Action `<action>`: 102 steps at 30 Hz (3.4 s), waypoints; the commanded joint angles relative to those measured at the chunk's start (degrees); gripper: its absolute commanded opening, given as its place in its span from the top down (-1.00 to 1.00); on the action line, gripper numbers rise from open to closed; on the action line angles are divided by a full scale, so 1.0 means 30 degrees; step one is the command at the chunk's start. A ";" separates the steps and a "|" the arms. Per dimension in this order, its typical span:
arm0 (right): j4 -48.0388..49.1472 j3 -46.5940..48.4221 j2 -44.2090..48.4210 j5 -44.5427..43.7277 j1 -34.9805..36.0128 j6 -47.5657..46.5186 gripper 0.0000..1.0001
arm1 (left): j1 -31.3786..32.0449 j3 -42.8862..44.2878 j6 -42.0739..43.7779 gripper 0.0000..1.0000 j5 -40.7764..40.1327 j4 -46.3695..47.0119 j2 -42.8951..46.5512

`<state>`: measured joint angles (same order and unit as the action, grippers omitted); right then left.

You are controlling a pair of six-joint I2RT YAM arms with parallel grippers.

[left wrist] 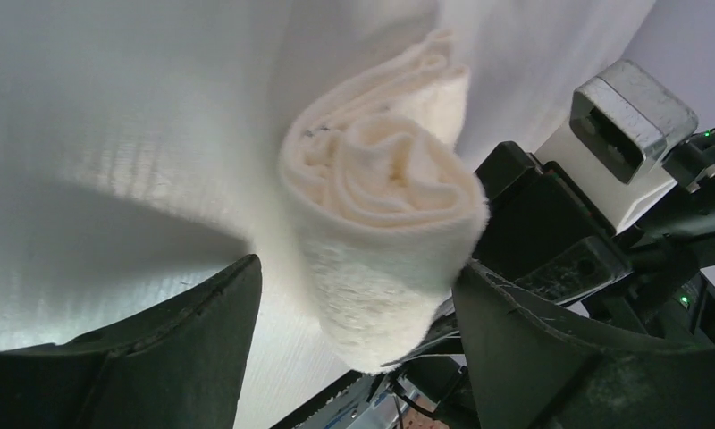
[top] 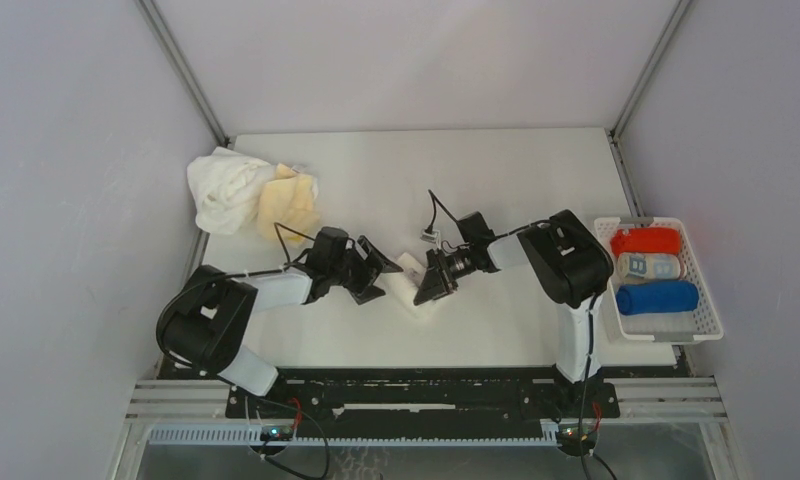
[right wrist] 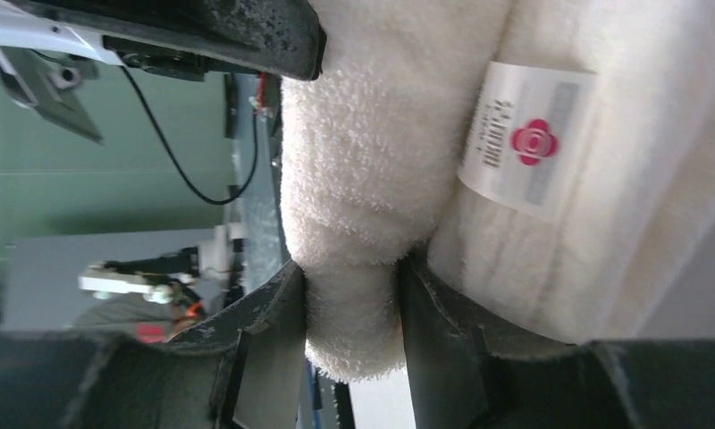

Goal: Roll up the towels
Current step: Roll the towel at the center of the board.

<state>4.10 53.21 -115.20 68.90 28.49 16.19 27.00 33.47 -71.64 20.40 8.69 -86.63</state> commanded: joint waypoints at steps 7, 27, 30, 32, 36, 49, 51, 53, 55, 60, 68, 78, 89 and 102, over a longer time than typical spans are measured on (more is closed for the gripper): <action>0.0908 -0.0750 -0.2219 -0.0622 -0.1010 0.2771 0.15 | 0.0406 0.0911 0.0147 -0.30 -0.0705 -0.0162 -0.1103; -0.6137 -0.1343 1.1107 -2.4697 0.7912 -0.4053 -1.00 | 0.0922 0.3325 0.2366 0.17 -0.2258 -0.5627 -0.1741; -0.5807 -0.1337 1.1176 -2.7775 0.9977 -0.4975 -1.00 | 0.0945 0.3567 0.2575 0.16 -0.2318 -0.6086 -0.1817; -0.5788 -0.1128 1.0790 -2.9856 1.1390 -0.5433 -0.99 | 0.0930 0.3718 0.2672 0.16 -0.2319 -0.6345 -0.1874; -0.5692 -0.0657 0.9568 -3.2721 1.3578 -0.6031 -0.89 | 0.0924 0.3926 0.2710 0.16 -0.2171 -0.6529 -0.2126; -0.6135 0.1393 0.4398 -3.7150 1.6021 -0.7012 -0.41 | 0.0959 0.4153 0.2749 0.14 -0.1982 -0.6631 -0.2557; -0.6126 0.1410 0.3947 -3.7213 1.5970 -0.6996 -0.30 | 0.0950 0.4157 0.2740 0.14 -0.1938 -0.6546 -0.2531; -0.6167 0.1416 0.3586 -3.7160 1.5865 -0.6950 -0.27 | 0.0945 0.4208 0.2757 0.14 -0.1895 -0.6558 -0.2566; -0.6311 0.1413 0.3285 -3.6953 1.5673 -0.6833 -0.19 | 0.0946 0.4237 0.2773 0.13 -0.1880 -0.6531 -0.2602; -0.6825 0.1278 0.3690 -3.5062 1.4727 -0.6343 0.12 | 0.0928 0.4094 0.2745 0.01 -0.1634 -0.5930 -0.2243; -0.6201 0.0120 0.6583 -2.4661 1.1288 -0.5845 0.45 | 0.0053 0.3726 0.2784 -0.43 -0.1904 -0.5393 0.0730; -0.4357 -0.0654 0.6201 -1.1472 0.5808 -0.4195 0.47 | -0.1658 0.1703 0.2909 -0.65 -0.1430 -0.4256 0.3279; -0.2232 -0.0759 0.3143 -0.5424 0.2377 -0.2060 0.43 | -0.0184 0.1029 0.2027 -0.65 -0.0984 -0.2780 0.1522; -0.2367 0.0083 -0.0168 -0.3755 0.0651 -0.0302 0.38 | 0.0005 0.1317 0.2552 -0.53 -0.2358 -0.3457 -0.0622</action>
<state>-0.43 54.15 -111.15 59.37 31.90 12.97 26.83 37.23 -65.14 16.29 -1.06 -87.26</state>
